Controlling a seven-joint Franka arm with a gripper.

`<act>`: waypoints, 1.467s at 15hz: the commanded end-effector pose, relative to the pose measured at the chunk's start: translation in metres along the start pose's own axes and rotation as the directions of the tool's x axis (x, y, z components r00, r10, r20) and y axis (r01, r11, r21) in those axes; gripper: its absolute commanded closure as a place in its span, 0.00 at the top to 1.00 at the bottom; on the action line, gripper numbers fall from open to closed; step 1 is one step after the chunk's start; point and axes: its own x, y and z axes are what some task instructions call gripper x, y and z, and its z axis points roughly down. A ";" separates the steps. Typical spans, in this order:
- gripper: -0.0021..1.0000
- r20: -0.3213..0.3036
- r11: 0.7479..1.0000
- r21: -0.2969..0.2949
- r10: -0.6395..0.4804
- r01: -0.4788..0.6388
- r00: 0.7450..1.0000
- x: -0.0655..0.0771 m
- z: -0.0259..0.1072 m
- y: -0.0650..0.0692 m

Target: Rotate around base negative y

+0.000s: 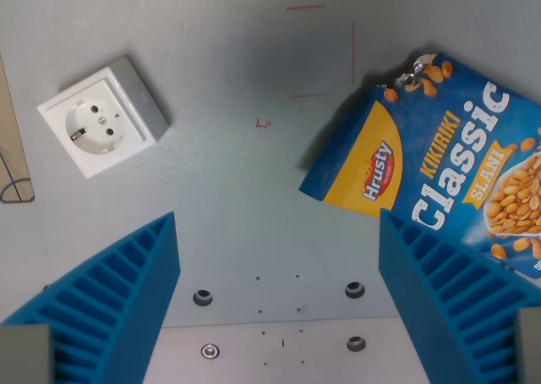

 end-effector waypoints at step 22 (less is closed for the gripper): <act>1.00 -0.293 1.000 0.005 0.002 -0.001 0.956 0.000 -0.002 0.000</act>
